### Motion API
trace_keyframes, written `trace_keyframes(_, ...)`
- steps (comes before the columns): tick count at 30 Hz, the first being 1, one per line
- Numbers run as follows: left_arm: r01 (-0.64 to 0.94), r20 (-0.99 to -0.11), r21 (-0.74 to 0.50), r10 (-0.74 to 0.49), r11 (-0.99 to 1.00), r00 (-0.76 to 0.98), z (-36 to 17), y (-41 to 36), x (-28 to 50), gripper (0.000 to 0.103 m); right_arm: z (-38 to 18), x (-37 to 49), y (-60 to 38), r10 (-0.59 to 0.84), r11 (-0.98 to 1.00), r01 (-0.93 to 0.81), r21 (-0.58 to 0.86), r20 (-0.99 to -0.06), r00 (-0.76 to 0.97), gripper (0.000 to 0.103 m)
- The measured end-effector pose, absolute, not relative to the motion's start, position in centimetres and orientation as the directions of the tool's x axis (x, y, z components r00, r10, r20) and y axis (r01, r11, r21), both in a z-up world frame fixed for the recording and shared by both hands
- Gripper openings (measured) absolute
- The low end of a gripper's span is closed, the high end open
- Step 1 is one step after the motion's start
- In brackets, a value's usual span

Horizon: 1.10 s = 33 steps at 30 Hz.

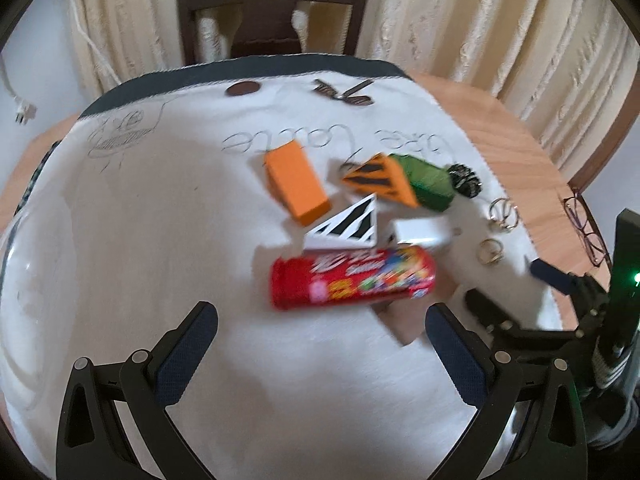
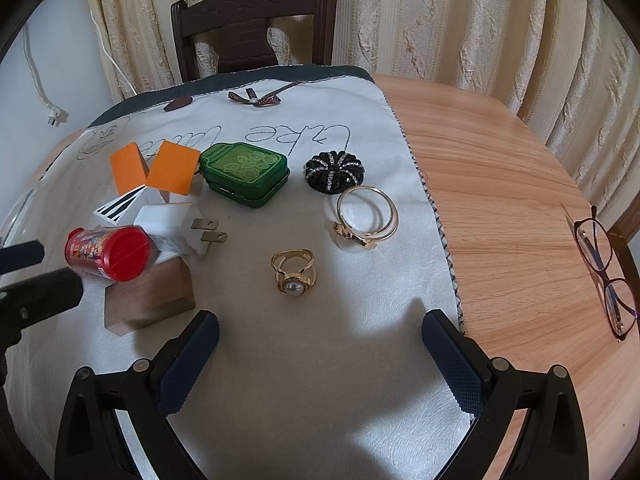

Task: Organize rigid objects
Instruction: 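Lower the left tool onto the red Skittles tube and close it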

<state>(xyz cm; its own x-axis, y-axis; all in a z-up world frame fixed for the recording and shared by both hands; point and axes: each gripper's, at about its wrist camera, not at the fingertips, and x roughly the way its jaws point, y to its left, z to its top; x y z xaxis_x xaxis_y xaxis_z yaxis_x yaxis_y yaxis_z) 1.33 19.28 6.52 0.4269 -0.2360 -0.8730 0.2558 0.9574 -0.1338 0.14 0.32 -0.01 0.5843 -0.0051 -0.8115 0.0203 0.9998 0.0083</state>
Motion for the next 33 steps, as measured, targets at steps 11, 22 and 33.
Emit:
trace_keyframes(11,0.275,-0.877,-0.136,-0.245,0.952,0.414,5.5,16.9,3.5,0.103,0.0,0.1,0.3,-0.005,1.000,0.020,0.009,-0.811,0.584,0.103)
trace_keyframes(22,0.250,-0.879,-0.192,-0.279,0.949,0.386,3.9,17.7,4.9,0.098,0.0,0.1,0.3,-0.004,1.000,0.020,0.009,-0.811,0.585,0.103)
trace_keyframes(33,0.259,-0.854,-0.237,-0.327,0.937,0.403,5.1,18.6,4.1,0.095,0.0,0.0,0.3,-0.004,1.000,0.017,0.007,-0.812,0.584,0.103)
